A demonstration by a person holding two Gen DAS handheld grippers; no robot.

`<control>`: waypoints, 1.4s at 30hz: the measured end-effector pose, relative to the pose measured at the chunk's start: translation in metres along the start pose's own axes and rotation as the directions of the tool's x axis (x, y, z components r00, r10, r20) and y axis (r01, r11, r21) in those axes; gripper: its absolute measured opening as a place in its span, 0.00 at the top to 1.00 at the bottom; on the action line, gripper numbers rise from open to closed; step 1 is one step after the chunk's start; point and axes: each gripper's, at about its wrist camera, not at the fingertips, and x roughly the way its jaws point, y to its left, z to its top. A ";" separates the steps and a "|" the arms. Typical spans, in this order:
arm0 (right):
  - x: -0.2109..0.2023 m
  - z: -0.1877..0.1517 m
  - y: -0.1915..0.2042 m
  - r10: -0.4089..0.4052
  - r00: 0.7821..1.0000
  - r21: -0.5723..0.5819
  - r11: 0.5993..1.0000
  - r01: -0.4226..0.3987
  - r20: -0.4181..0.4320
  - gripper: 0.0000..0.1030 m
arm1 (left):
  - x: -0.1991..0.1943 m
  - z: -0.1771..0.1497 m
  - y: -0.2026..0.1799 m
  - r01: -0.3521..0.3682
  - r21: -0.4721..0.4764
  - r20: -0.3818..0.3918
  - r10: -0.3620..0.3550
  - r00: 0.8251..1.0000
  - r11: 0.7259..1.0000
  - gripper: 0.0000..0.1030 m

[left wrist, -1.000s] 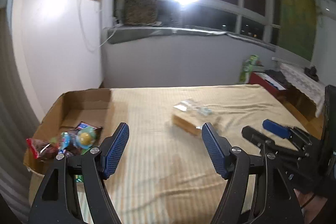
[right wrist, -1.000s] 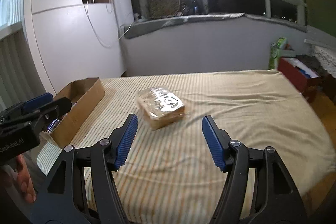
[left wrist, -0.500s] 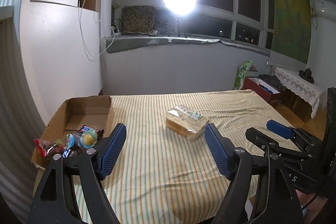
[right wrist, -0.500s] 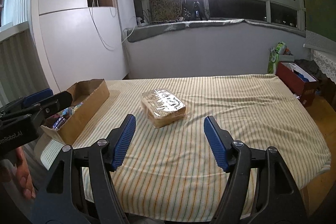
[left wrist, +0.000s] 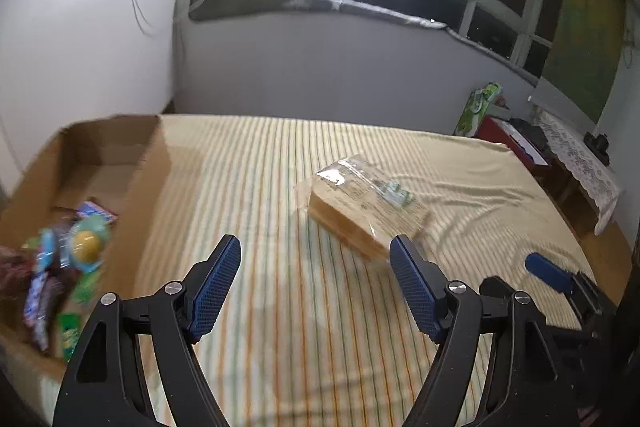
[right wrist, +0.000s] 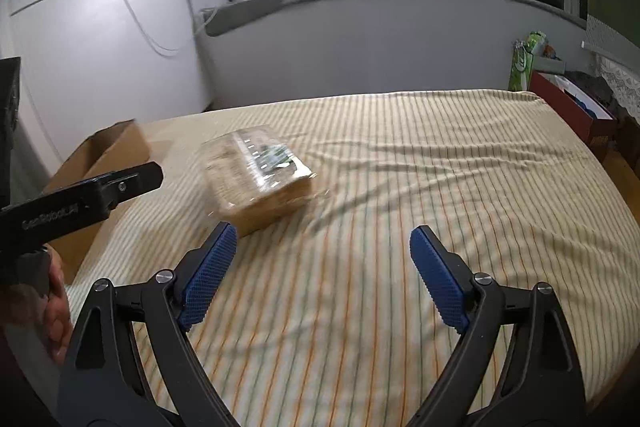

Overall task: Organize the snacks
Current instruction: 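Move both open grippers back over the wrapped bread loaf, then grasp the wrapped bread loaf with the left gripper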

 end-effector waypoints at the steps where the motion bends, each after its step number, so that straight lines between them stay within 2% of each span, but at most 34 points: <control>1: 0.006 0.004 -0.002 -0.005 1.000 0.008 1.000 0.005 -0.001 0.12 | 0.013 0.005 0.001 0.001 -0.014 -0.013 -0.001 1.000 1.000 0.26; 8: 0.033 0.032 -0.009 -0.023 1.000 0.012 1.000 0.023 -0.002 0.12 | 0.058 0.028 0.003 0.012 -0.054 -0.059 -0.015 0.998 0.998 0.26; 15: 0.033 0.046 -0.004 -0.031 0.999 -0.012 0.999 0.031 0.005 0.11 | 0.055 0.047 0.002 -0.005 -0.016 -0.017 0.005 1.000 1.000 0.26; 25: 0.048 0.042 0.008 0.021 0.998 -0.026 0.999 -0.022 -0.056 0.11 | 0.059 0.052 -0.002 0.006 0.001 -0.016 -0.006 1.000 1.000 0.26; 31: 0.068 0.039 0.012 0.042 0.995 -0.039 0.998 -0.046 -0.090 0.11 | 0.080 0.049 -0.001 0.011 0.001 -0.057 -0.011 0.998 1.000 0.26; 33: 0.079 0.036 0.014 0.069 0.991 -0.034 0.997 -0.073 -0.113 0.11 | 0.092 0.047 0.000 0.031 -0.010 -0.087 -0.031 0.996 0.999 0.26; 35: 0.094 0.033 0.011 0.125 0.979 -0.002 0.992 -0.127 -0.161 0.12 | 0.111 0.040 0.001 0.123 -0.041 -0.141 -0.128 0.982 0.992 0.23; 37: 0.100 0.033 0.002 0.221 0.959 0.058 0.975 -0.214 -0.175 0.24 | 0.122 0.030 0.004 0.193 -0.063 -0.131 -0.200 0.971 0.979 0.14; 38: 0.101 0.033 0.000 0.248 0.953 0.073 0.968 -0.239 -0.176 0.24 | 0.121 0.032 0.005 0.202 -0.074 -0.129 -0.210 0.969 0.977 0.14; 42: 0.101 0.033 0.007 0.228 0.958 0.045 0.974 -0.223 -0.176 0.26 | 0.120 0.031 0.002 0.191 -0.061 -0.130 -0.198 0.972 0.980 0.14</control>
